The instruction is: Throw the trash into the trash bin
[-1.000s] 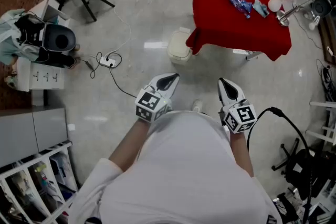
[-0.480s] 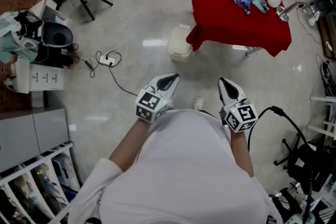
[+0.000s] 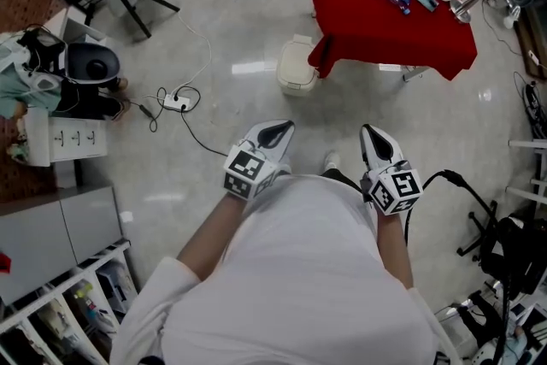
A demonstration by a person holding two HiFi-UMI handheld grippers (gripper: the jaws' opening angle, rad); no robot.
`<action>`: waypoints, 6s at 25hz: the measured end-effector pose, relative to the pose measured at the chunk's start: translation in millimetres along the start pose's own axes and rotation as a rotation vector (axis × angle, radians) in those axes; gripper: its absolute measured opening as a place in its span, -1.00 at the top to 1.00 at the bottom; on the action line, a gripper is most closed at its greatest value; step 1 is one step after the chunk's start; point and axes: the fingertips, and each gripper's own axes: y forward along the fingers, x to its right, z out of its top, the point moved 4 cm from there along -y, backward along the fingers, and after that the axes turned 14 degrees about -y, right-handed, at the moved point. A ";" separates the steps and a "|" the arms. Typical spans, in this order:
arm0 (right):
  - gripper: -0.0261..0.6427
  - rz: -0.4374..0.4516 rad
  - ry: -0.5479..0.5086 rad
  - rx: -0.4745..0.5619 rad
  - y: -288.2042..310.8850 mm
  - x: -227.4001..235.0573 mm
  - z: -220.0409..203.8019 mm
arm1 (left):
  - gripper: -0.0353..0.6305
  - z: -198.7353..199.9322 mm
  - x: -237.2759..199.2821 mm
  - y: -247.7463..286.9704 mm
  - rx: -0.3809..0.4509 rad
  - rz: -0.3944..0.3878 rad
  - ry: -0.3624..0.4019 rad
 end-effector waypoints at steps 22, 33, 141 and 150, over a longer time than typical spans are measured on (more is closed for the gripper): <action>0.92 0.064 -0.009 -0.024 77.1 38.5 4.9 | 0.88 25.9 -53.2 46.8 -0.028 0.033 -0.021; 0.92 0.214 -0.069 -0.071 146.0 130.3 15.0 | 0.88 72.8 -63.6 121.7 0.025 0.102 -0.039; 0.92 0.232 0.009 -0.343 294.4 172.8 -162.0 | 0.88 -105.2 -272.6 341.5 -0.370 0.273 -0.310; 0.92 0.218 -0.029 -0.313 272.1 168.7 -106.7 | 0.88 -52.1 -228.0 287.8 -0.345 0.188 -0.259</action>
